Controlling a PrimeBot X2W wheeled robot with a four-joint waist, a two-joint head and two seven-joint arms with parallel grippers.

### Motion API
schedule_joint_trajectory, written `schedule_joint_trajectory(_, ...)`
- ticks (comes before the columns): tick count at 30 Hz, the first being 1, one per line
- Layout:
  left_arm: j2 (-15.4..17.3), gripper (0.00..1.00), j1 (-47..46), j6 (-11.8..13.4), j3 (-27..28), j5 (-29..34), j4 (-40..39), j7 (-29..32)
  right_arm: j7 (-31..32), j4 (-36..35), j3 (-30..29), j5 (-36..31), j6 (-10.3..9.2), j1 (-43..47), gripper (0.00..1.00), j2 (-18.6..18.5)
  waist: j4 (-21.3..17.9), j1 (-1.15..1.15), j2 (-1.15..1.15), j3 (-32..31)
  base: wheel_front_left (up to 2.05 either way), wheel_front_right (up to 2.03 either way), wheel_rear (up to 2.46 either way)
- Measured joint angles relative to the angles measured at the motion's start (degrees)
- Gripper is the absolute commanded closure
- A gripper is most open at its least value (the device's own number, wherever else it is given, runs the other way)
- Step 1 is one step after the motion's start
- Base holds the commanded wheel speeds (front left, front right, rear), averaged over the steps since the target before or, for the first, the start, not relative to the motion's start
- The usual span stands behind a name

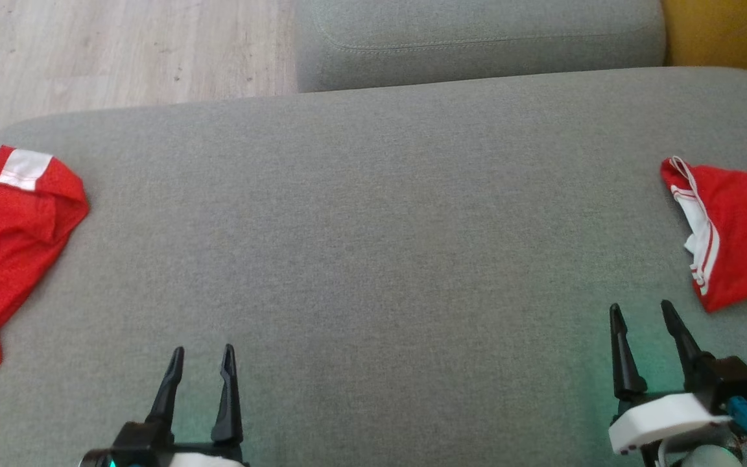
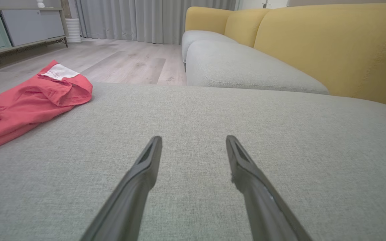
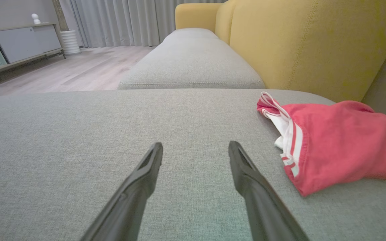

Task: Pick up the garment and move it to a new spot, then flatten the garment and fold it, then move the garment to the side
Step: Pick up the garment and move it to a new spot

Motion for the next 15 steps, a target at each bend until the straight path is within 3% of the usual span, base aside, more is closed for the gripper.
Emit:
schedule_joint_trajectory(7, 0.0, 0.00, -0.1, -0.4, -0.6, -0.2, 0.3, 0.0, 0.0, -0.1, 0.5, 0.0, 0.00, 0.3, 0.00, 0.0, 3.1, 0.00, 0.00, -0.3, 0.00, 0.00, 0.00)
schedule_joint_trajectory(15, 0.0, 0.00, 0.3, 0.3, -0.2, -1.3, 0.3, 0.0, 0.0, -0.1, 3.5, 0.1, 0.00, 0.4, 0.00, 0.0, 11.5, 0.00, 0.00, -1.1, 0.00, 0.00, 0.00)
